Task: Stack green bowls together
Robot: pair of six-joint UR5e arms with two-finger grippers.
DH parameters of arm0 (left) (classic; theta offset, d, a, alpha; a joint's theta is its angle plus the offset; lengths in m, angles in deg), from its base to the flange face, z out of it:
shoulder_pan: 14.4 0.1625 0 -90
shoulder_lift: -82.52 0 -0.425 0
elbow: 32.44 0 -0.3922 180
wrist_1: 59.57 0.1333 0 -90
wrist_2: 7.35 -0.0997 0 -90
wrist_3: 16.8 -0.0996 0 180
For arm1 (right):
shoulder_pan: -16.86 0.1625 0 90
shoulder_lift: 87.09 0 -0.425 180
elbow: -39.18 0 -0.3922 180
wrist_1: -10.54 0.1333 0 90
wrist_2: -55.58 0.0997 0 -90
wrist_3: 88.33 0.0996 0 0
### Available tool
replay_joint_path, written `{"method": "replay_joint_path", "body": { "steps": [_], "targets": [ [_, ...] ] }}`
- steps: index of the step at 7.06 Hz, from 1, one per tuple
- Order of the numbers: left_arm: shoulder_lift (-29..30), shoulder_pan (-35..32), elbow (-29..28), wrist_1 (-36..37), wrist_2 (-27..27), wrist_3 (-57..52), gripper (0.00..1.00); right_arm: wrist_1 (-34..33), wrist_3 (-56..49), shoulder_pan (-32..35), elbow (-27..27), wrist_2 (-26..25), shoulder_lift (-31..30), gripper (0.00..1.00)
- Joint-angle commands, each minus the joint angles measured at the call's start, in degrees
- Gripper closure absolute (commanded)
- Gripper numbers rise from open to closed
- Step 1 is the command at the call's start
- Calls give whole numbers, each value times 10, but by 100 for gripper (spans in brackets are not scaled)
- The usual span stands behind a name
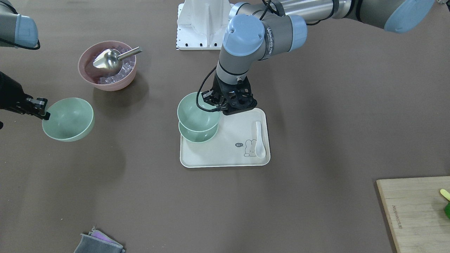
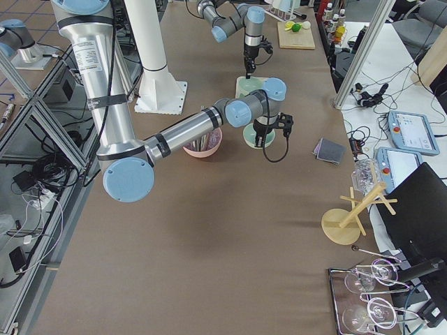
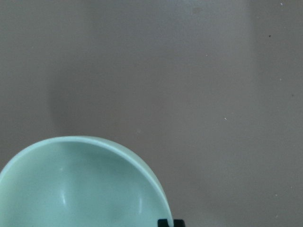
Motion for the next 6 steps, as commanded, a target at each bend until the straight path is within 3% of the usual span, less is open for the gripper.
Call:
{"method": "replay_joint_path", "body": {
  "steps": [1, 6],
  "targets": [
    [0, 4, -8, -3, -6, -1, 100, -2, -1, 0, 1, 2, 2, 100],
    [5, 9, -40, -34, -6, 0, 100, -1, -1, 0, -2, 5, 6, 100]
  ]
}}
